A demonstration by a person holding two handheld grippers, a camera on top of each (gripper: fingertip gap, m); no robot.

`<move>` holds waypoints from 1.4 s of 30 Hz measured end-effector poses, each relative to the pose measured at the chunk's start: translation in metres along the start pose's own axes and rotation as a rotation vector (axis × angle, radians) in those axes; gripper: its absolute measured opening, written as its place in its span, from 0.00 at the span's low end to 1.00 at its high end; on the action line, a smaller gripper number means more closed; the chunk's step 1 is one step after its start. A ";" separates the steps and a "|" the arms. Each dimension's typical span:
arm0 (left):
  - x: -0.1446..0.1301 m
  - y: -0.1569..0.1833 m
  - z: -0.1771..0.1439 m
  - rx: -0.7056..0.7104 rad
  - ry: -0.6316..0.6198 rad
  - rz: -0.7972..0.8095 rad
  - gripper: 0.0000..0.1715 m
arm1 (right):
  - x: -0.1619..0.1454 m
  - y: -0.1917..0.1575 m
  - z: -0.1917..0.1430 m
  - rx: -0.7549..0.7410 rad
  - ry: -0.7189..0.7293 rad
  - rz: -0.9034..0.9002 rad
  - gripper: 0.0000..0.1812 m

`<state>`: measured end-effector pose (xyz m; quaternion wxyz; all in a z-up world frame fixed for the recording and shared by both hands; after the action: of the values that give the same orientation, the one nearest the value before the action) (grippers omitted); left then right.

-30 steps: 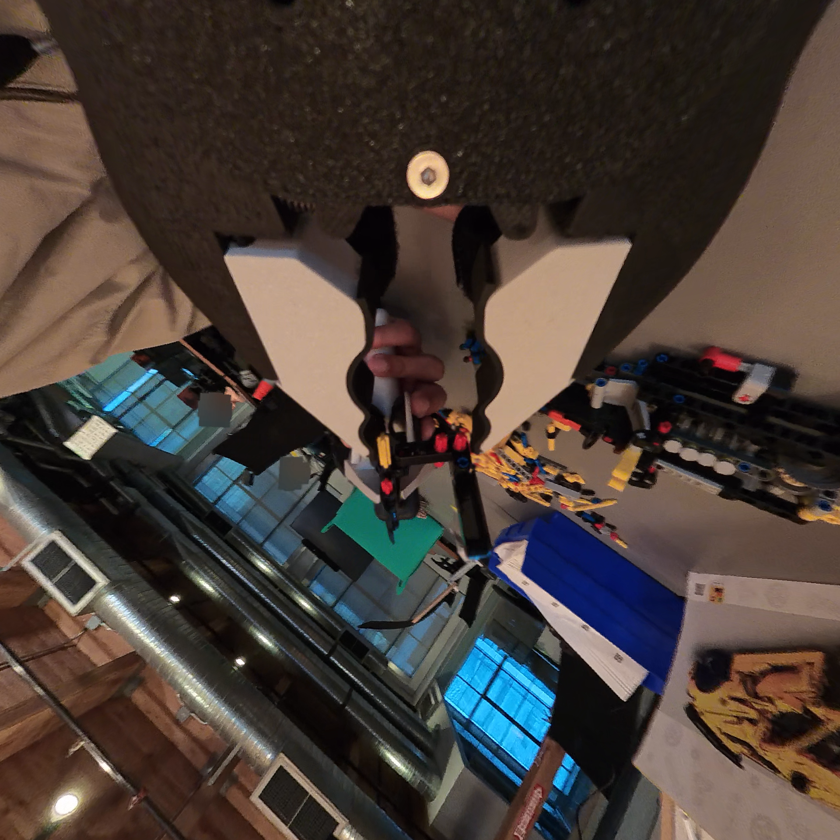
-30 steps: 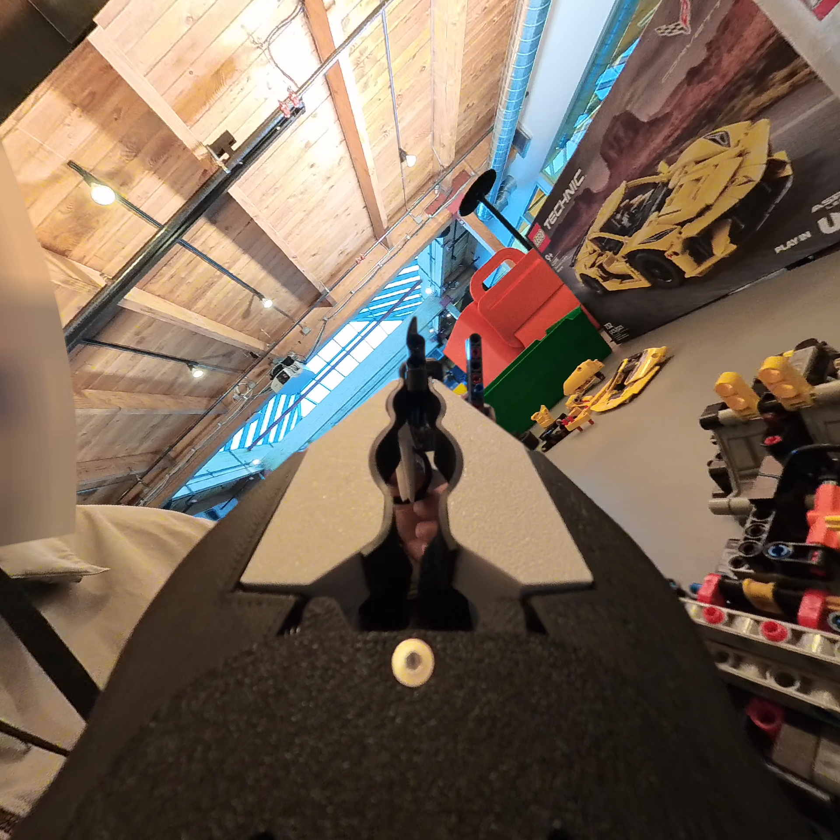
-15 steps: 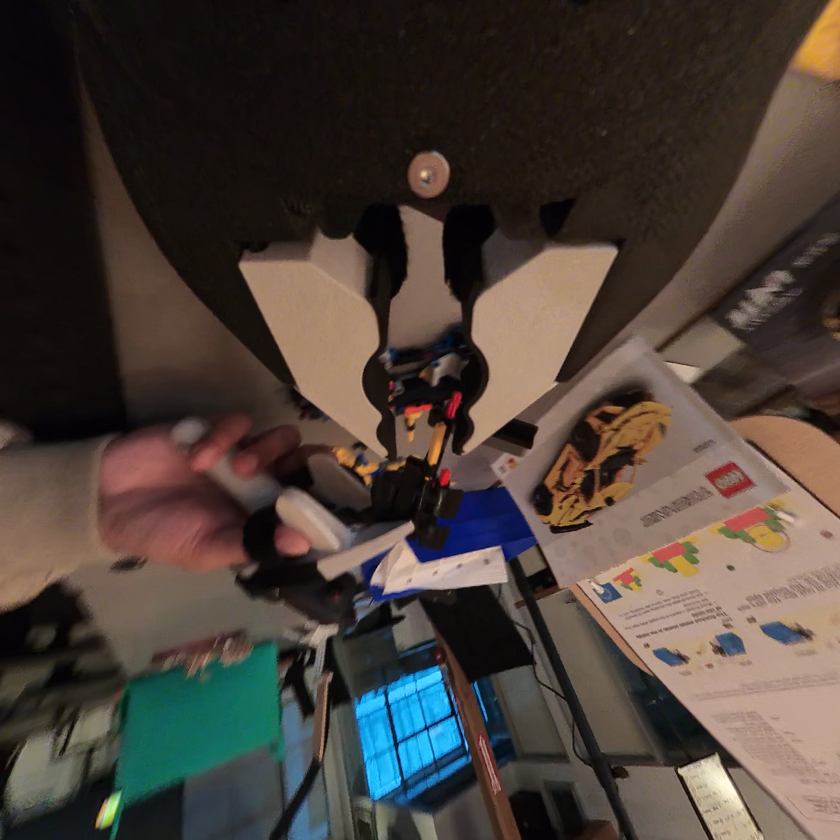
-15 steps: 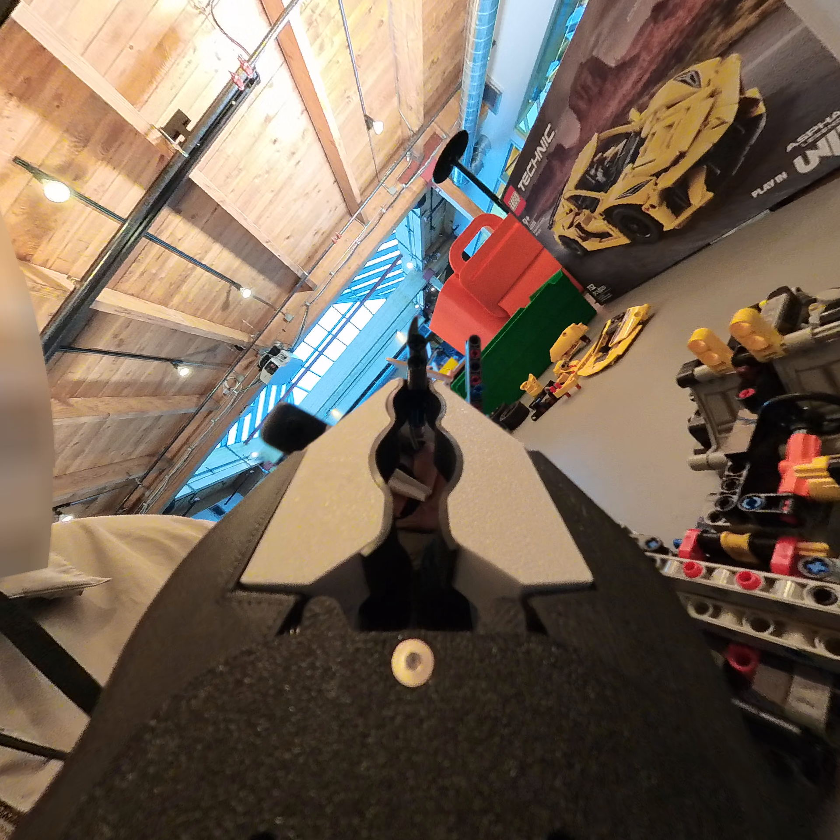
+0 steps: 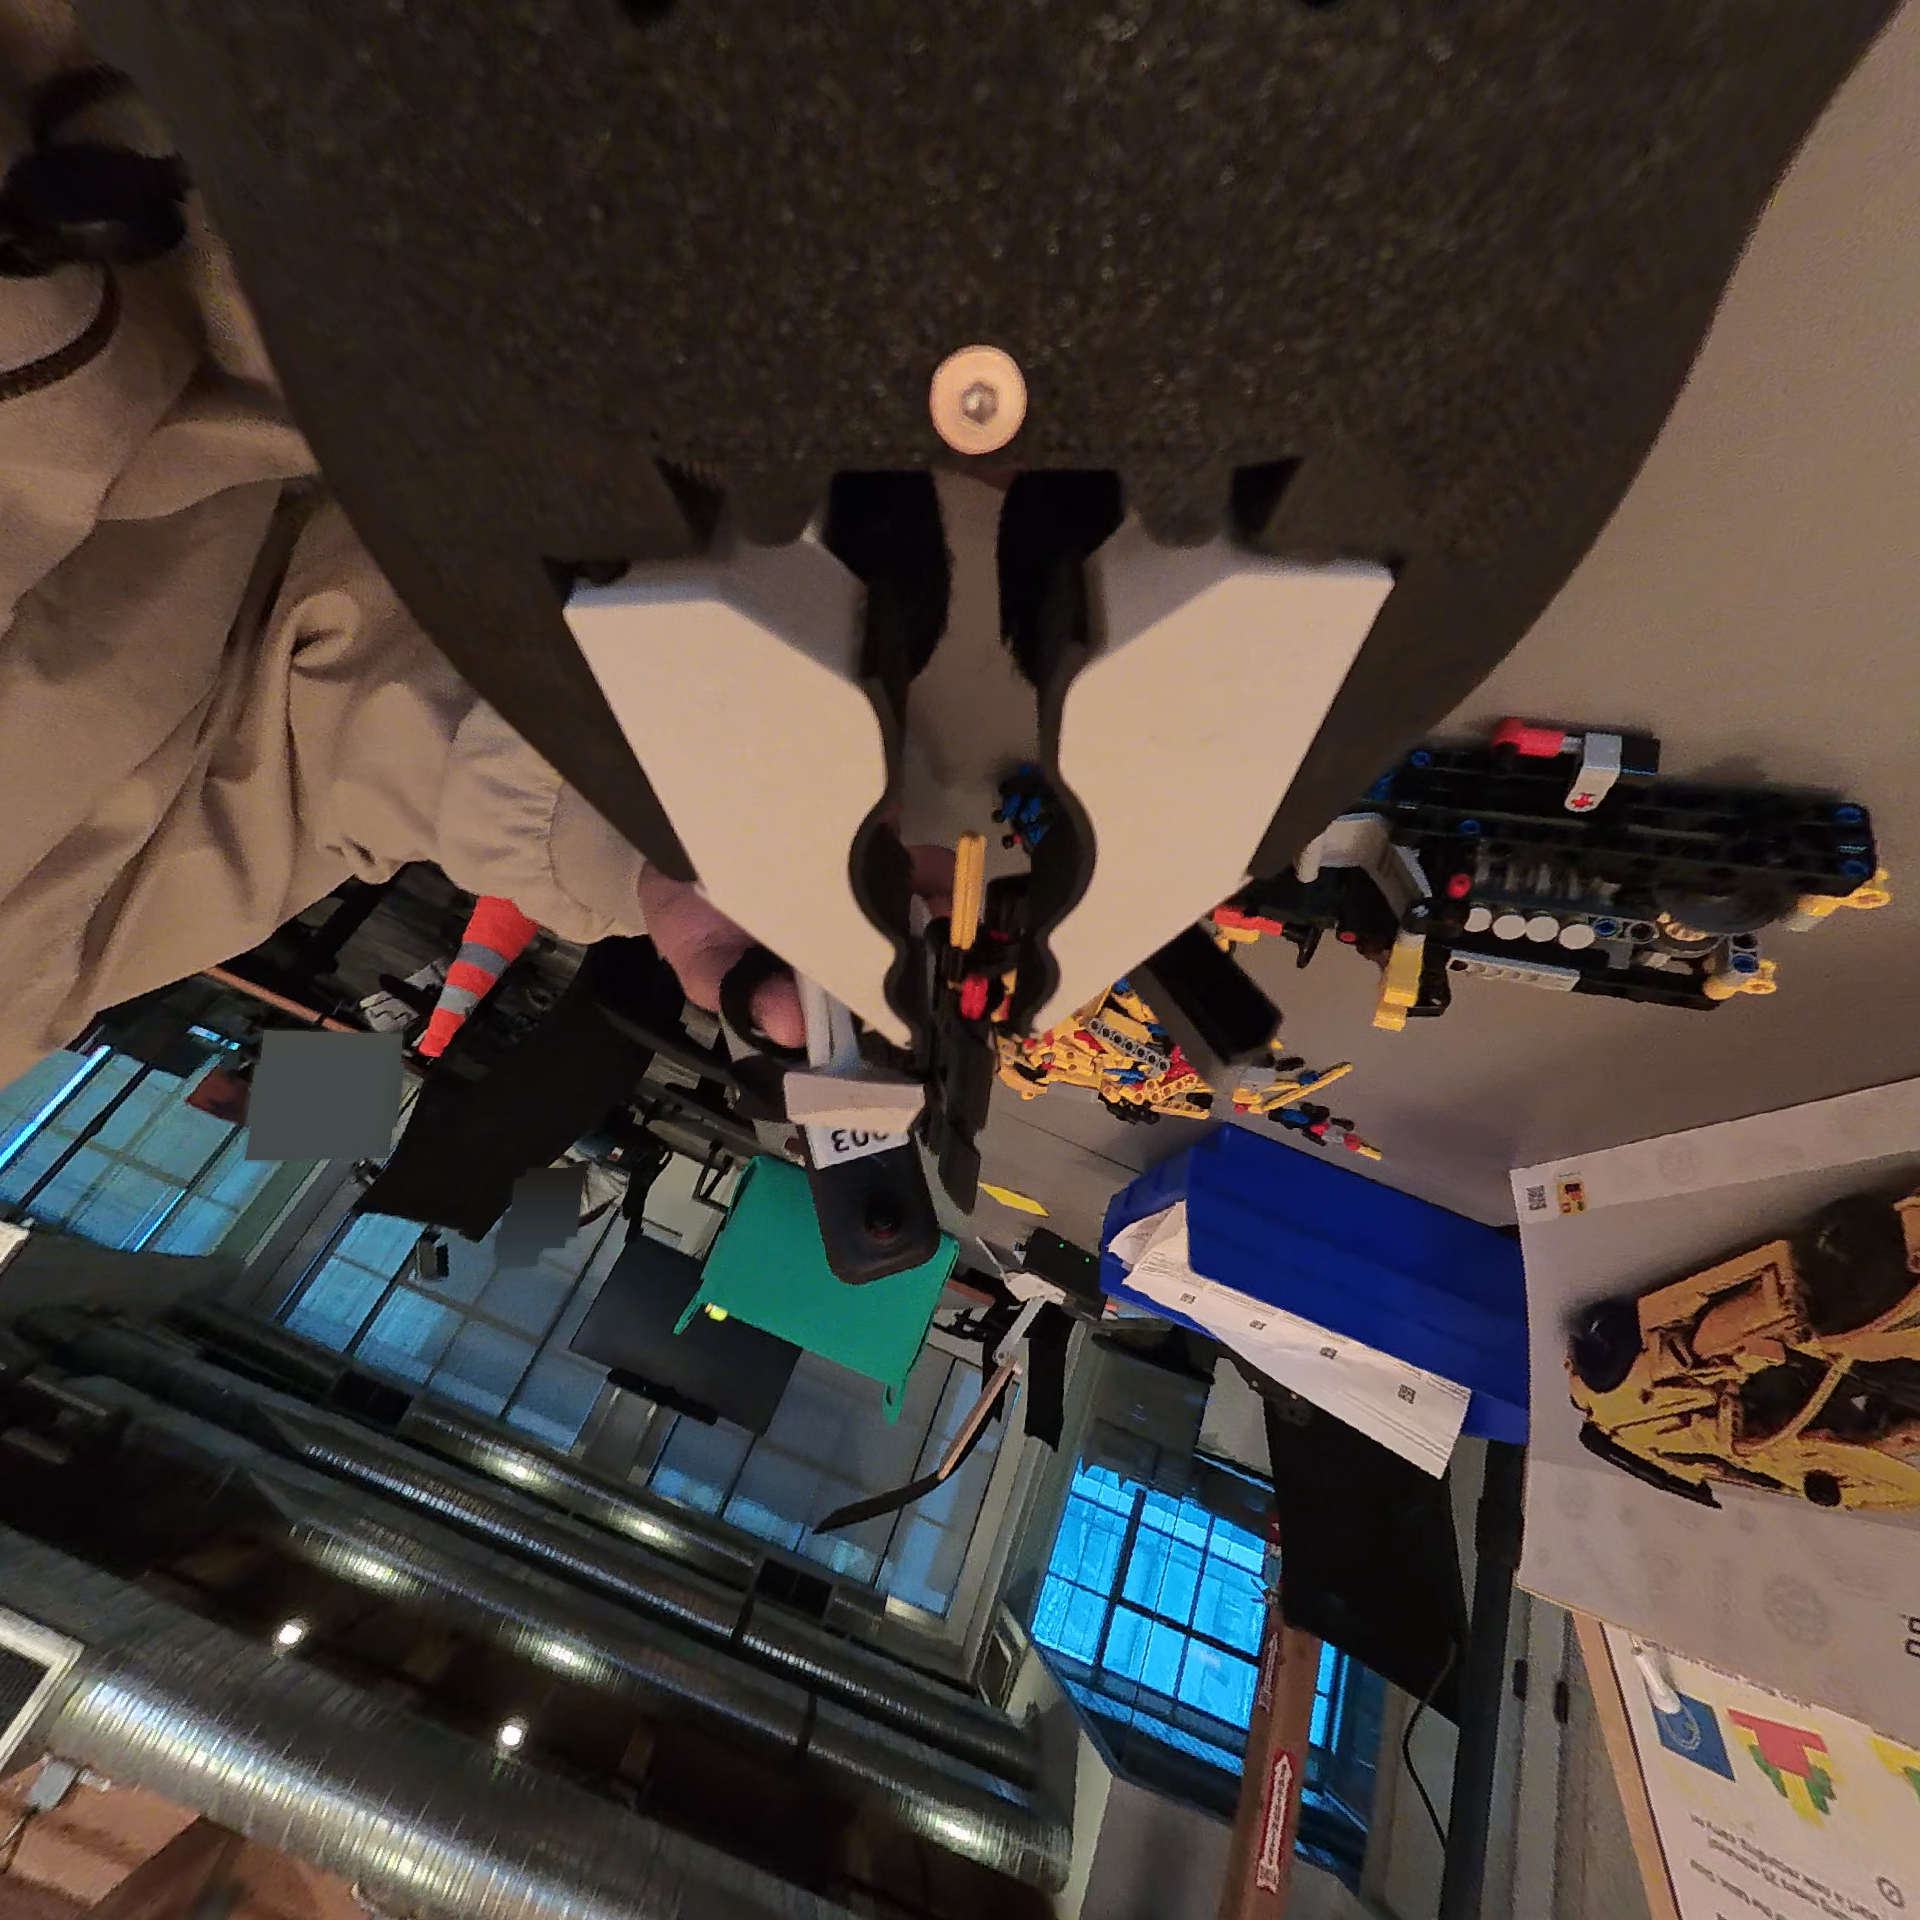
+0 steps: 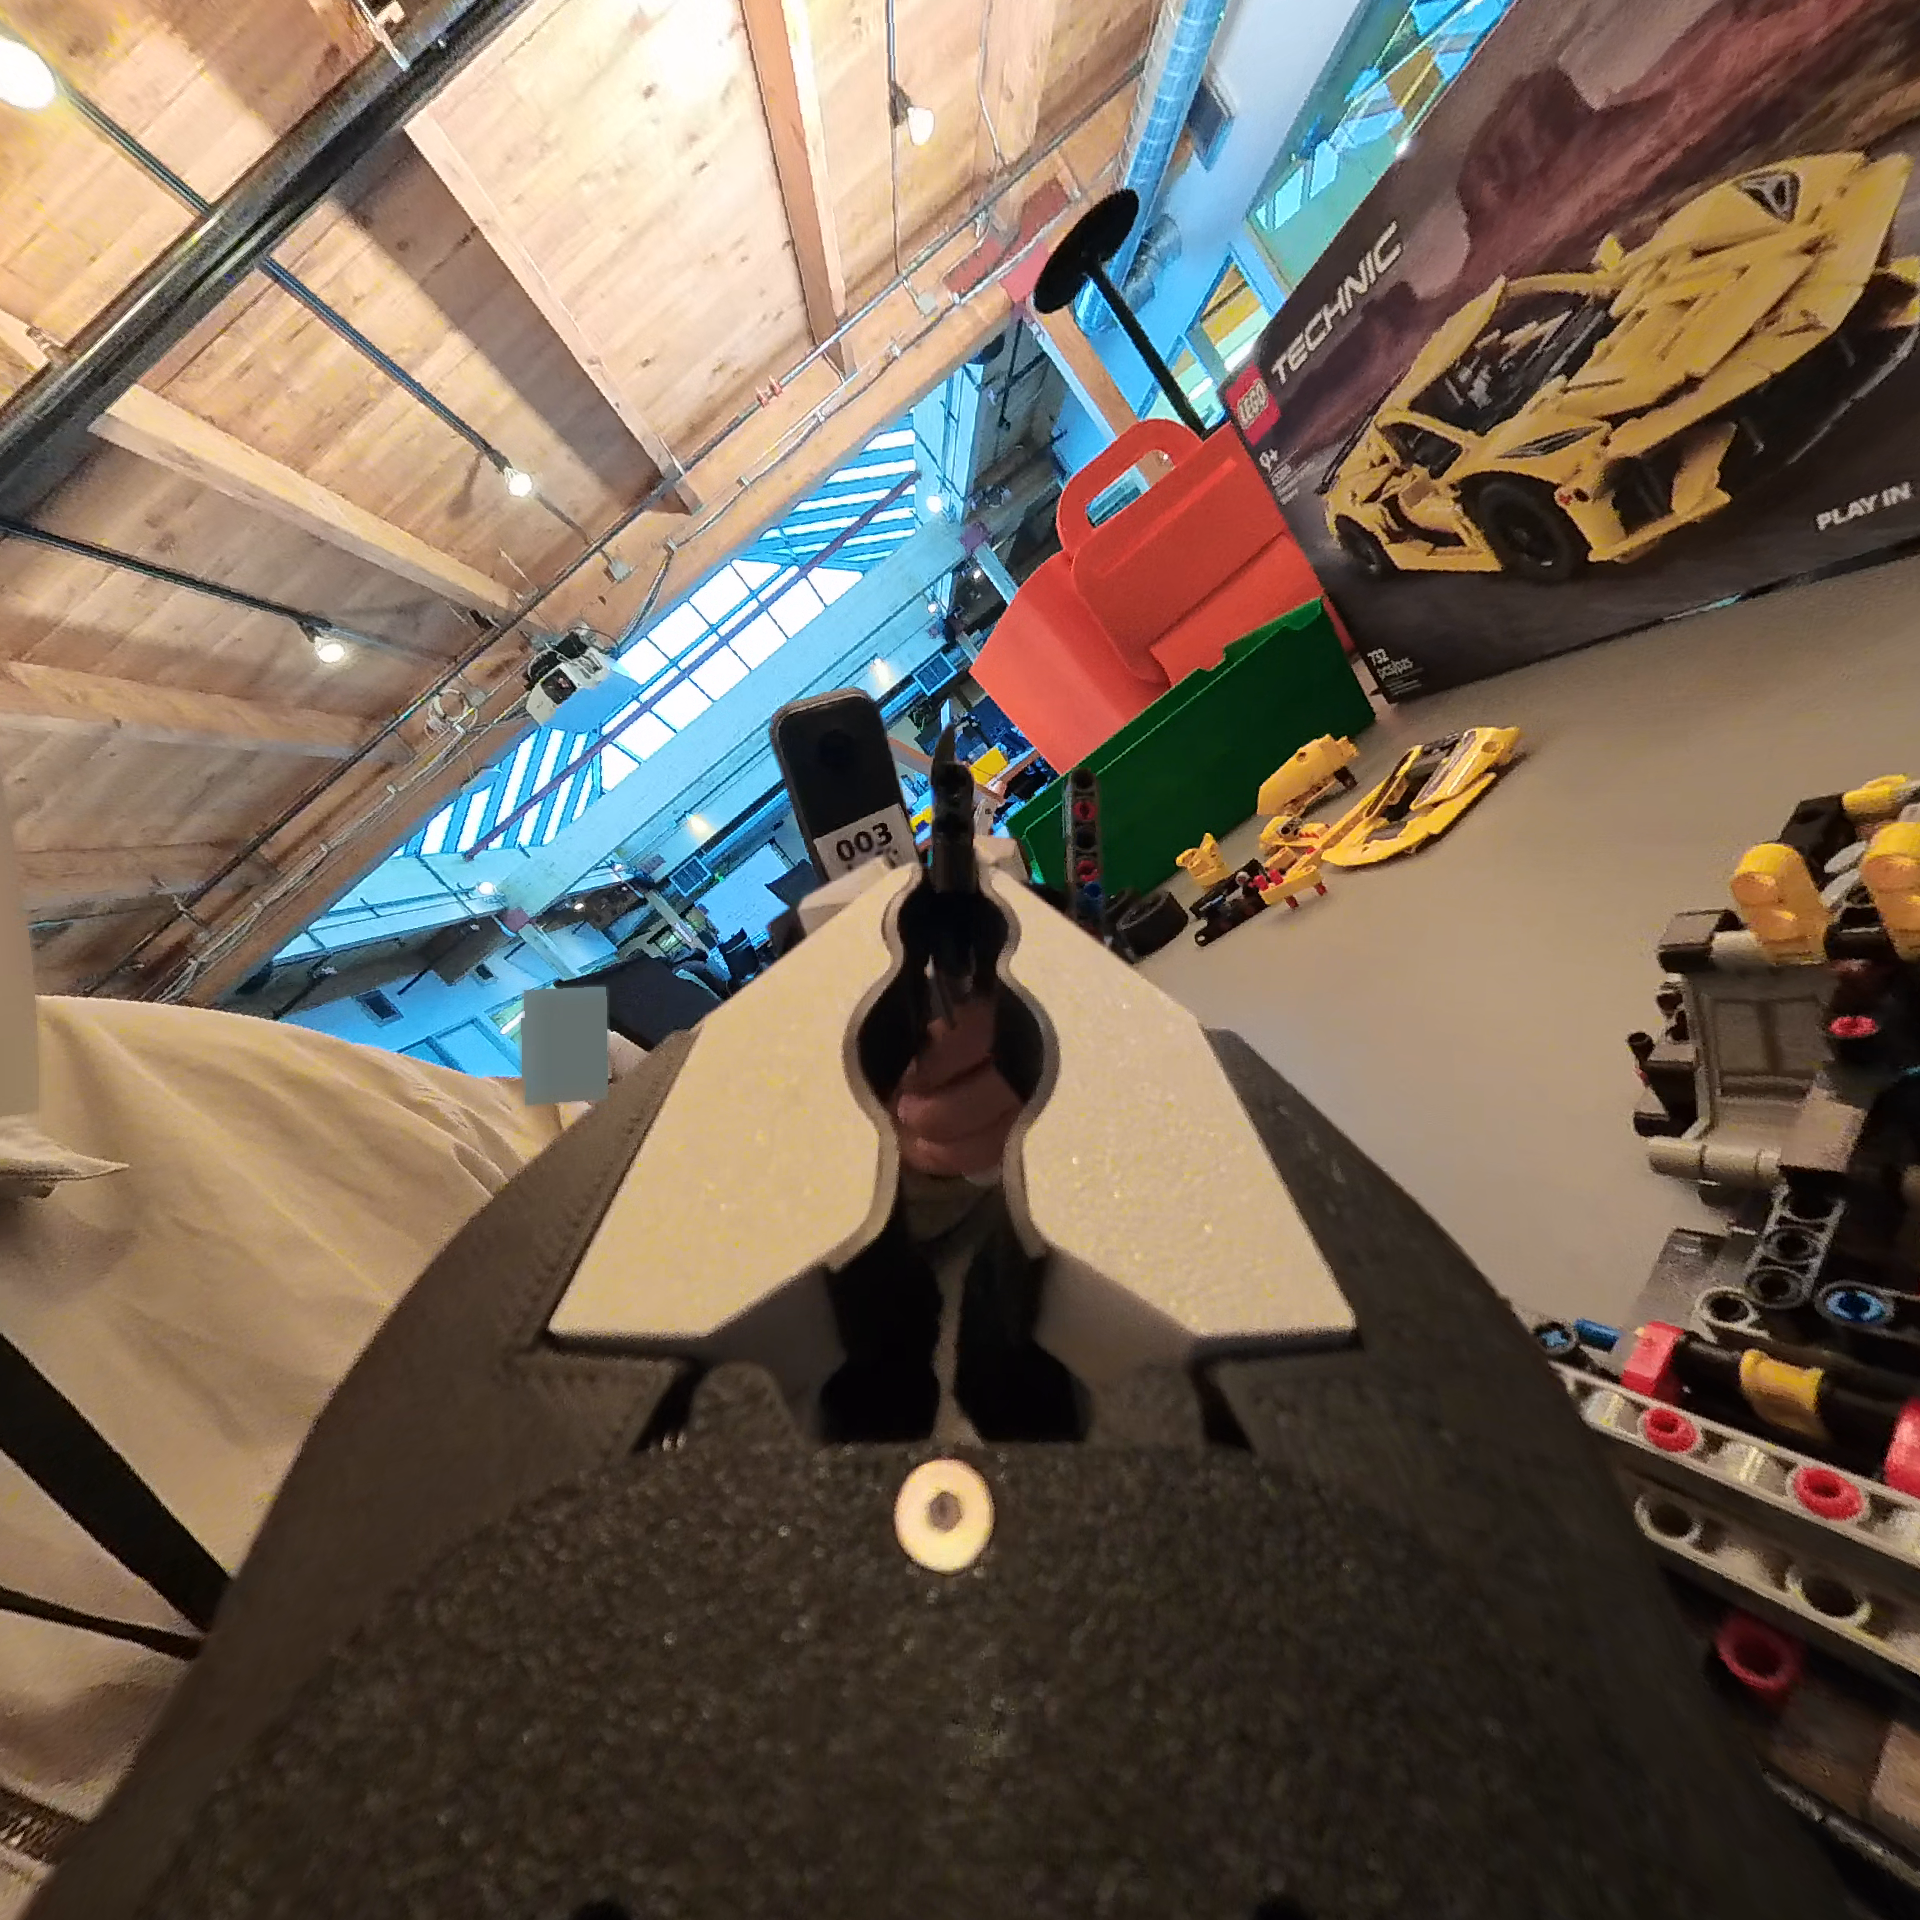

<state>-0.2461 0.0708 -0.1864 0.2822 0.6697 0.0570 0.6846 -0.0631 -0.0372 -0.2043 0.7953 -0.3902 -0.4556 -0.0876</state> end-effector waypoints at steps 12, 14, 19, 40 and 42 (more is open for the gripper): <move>-0.002 -0.001 0.000 -0.017 -0.005 -0.006 0.03 | 0.000 0.002 -0.003 0.007 0.017 0.033 0.03; -0.001 -0.001 -0.001 -0.062 0.010 -0.034 0.02 | 0.000 0.002 -0.002 0.038 0.025 0.051 0.03; 0.002 -0.001 -0.007 -0.151 0.014 -0.069 0.02 | -0.005 0.002 0.003 0.185 0.000 0.151 0.05; -0.024 0.013 0.006 -0.116 -0.274 0.168 0.02 | -0.014 0.000 0.000 0.172 -0.363 0.046 0.01; -0.024 0.013 0.007 -0.109 -0.278 0.171 0.02 | -0.015 0.001 -0.001 0.167 -0.363 0.045 0.03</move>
<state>-0.2450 0.0469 -0.2016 0.2640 0.7441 -0.0770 0.6088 -0.0703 -0.0402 -0.2171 0.7313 -0.3423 -0.5886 0.0400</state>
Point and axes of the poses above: each gripper's, where its closed fingertips meet, z out along the fingers, x out of its top, y = z × x across the jaws, the point moved 10 cm from there along -z, back along the fingers, and after that the axes turned 6 degrees about -z, right-handed, at the moved point
